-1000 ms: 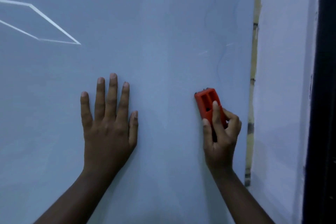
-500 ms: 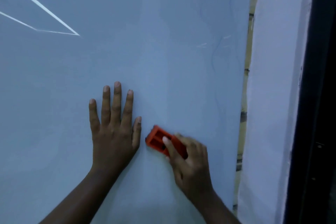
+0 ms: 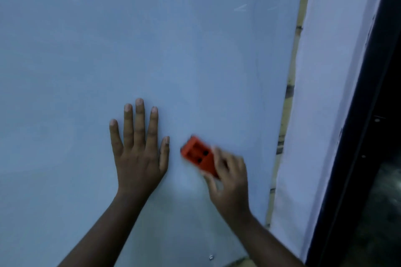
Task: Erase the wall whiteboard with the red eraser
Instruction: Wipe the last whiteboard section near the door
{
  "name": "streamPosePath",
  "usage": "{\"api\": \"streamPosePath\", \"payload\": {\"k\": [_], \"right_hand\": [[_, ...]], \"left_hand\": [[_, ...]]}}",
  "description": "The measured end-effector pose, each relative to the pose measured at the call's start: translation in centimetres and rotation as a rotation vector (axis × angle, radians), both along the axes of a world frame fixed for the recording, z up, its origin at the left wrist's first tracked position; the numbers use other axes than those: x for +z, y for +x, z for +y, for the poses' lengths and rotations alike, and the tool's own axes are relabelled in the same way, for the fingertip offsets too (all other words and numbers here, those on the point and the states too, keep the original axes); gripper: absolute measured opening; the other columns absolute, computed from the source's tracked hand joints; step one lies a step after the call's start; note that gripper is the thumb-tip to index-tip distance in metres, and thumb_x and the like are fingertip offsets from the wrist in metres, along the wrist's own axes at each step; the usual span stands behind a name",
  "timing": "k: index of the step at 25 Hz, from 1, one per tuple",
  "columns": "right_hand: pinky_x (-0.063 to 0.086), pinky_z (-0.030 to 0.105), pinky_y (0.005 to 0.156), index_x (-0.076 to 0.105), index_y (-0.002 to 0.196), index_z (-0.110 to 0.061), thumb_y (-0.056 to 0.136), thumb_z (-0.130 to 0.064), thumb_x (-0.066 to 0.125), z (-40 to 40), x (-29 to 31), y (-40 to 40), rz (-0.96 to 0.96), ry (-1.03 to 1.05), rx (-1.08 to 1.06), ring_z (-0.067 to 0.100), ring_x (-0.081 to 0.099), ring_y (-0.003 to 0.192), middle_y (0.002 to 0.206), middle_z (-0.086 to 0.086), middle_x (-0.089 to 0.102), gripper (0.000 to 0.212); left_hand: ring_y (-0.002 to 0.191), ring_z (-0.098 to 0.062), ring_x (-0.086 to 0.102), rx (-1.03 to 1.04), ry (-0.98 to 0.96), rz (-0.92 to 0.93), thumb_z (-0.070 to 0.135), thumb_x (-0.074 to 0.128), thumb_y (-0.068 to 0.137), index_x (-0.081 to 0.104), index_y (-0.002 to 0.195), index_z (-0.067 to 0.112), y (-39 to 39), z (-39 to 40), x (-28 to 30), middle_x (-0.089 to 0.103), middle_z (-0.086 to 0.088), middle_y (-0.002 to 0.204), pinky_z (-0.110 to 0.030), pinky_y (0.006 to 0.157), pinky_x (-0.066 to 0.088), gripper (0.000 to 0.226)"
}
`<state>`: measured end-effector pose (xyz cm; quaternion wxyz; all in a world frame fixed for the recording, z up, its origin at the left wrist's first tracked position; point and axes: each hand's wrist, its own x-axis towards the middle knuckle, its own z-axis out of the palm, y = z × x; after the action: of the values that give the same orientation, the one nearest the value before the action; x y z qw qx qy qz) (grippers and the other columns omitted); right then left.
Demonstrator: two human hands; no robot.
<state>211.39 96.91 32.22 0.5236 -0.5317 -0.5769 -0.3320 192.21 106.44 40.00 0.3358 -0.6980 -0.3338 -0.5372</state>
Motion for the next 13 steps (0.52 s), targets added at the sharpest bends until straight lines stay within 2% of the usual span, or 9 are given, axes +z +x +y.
{"api": "streamPosePath", "payload": {"k": [3, 5, 9, 13], "right_hand": [[0.053, 0.047, 0.086, 0.051, 0.148, -0.016, 0.088, -0.026, 0.072, -1.3, -11.6, -0.1, -0.09, -0.112, -0.057, 0.027, 0.056, 0.11, 0.129, 0.007, 0.057, 0.064], [0.055, 0.047, 0.086, 0.056, 0.144, -0.021, 0.089, -0.032, 0.071, -1.8, -14.5, 0.2, -0.079, -0.141, -0.058, 0.026, 0.058, 0.114, 0.13, 0.005, 0.056, 0.059], [0.049, 0.042, 0.086, 0.059, 0.145, -0.029, 0.087, -0.043, 0.074, -2.1, -10.8, 0.7, -0.089, -0.159, -0.05, 0.027, 0.062, 0.105, 0.115, 0.004, 0.063, 0.061], [0.049, 0.037, 0.08, 0.067, 0.136, -0.024, 0.076, -0.042, 0.082, -2.0, -2.5, 1.6, 0.181, -0.083, -0.056, 0.022, 0.059, 0.095, 0.111, -0.002, 0.059, 0.064]], "left_hand": [[0.164, -0.036, 0.008, 0.012, -0.014, 0.001, 0.035, 0.048, 0.109, 0.022, 0.168, 0.006, 0.1, -0.1, -2.4, 0.014, -0.021, 0.175, -0.062, 0.13, 0.01, 0.07], [0.163, -0.037, 0.01, 0.015, -0.025, 0.009, 0.036, 0.048, 0.109, 0.022, 0.168, 0.006, 0.3, -0.2, -3.7, 0.015, -0.021, 0.175, -0.063, 0.13, 0.01, 0.07], [0.163, -0.04, 0.013, 0.022, -0.023, 0.01, 0.036, 0.048, 0.108, 0.024, 0.167, 0.007, 0.5, -0.3, -5.4, 0.015, -0.022, 0.175, -0.064, 0.13, 0.007, 0.07], [0.163, -0.039, 0.011, 0.019, -0.041, 0.012, 0.037, 0.048, 0.107, 0.024, 0.167, 0.008, 0.6, -0.5, -7.2, 0.014, -0.021, 0.175, -0.062, 0.13, 0.005, 0.071]]}}
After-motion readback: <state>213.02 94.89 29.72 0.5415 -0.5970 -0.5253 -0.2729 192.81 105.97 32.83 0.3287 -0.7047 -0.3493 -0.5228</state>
